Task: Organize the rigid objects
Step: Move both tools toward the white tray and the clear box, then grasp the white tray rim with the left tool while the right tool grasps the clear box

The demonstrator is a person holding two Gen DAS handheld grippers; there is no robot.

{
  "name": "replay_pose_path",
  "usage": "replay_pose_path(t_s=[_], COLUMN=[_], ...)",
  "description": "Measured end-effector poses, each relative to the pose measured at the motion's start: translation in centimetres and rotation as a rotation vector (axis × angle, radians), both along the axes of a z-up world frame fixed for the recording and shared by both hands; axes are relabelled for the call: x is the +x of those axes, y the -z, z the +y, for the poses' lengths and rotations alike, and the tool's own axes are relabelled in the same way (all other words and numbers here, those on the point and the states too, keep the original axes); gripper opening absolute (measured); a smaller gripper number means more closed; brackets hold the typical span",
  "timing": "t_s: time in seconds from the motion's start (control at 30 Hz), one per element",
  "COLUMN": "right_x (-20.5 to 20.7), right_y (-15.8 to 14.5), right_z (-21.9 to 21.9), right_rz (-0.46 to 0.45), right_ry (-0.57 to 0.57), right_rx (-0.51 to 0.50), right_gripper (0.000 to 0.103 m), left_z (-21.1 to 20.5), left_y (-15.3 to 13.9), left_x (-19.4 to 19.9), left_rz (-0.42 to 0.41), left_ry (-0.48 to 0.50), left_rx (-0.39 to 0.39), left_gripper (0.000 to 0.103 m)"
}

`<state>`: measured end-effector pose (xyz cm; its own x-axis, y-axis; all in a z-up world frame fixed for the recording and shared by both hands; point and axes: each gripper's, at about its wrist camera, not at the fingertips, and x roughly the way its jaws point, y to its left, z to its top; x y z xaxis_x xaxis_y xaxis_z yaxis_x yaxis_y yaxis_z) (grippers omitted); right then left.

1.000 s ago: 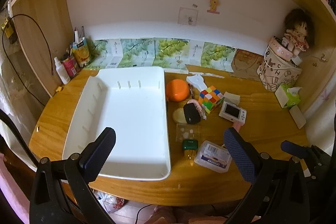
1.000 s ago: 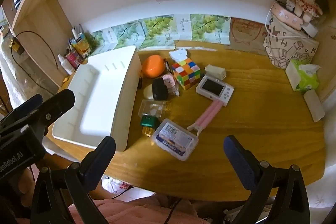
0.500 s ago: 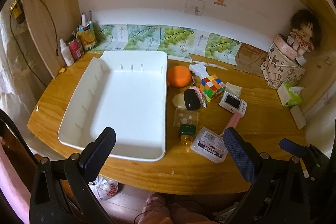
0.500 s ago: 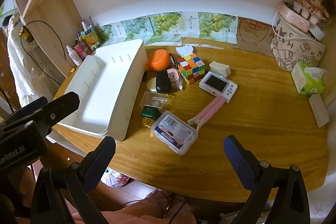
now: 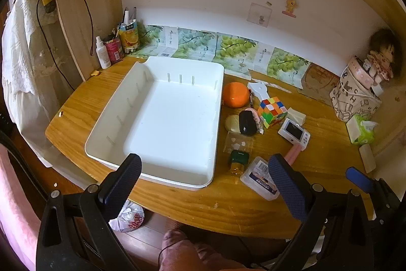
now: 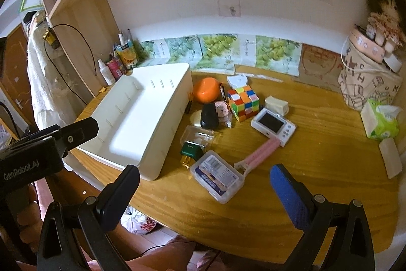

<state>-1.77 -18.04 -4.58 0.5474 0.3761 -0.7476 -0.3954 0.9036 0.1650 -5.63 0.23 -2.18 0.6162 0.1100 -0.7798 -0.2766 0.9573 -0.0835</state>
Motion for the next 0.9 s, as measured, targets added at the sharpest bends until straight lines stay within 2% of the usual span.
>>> replay_pose_path(t_s=[0.47, 0.67, 0.9], right_x=[0.5, 1.2, 2.5], right_y=[-0.3, 0.0, 1.7], right_z=[1.5, 2.0, 2.1], right_rz=[-0.063, -0.01, 0.12], right_ry=[-0.016, 0.035, 0.156], right_rx=[-0.004, 0.022, 0.067], right_gripper=[0.103, 0.103, 0.103], left_z=[1.7, 3.9, 6.3], left_y=[0.2, 0.7, 1.8], left_x=[0.4, 1.2, 2.4], left_rz=[0.009, 0.04, 0.103], left_ry=[-0.019, -0.013, 0.02], left_rx=[-0.023, -0.072, -0.088], left_gripper=[0.1, 0.1, 0.1])
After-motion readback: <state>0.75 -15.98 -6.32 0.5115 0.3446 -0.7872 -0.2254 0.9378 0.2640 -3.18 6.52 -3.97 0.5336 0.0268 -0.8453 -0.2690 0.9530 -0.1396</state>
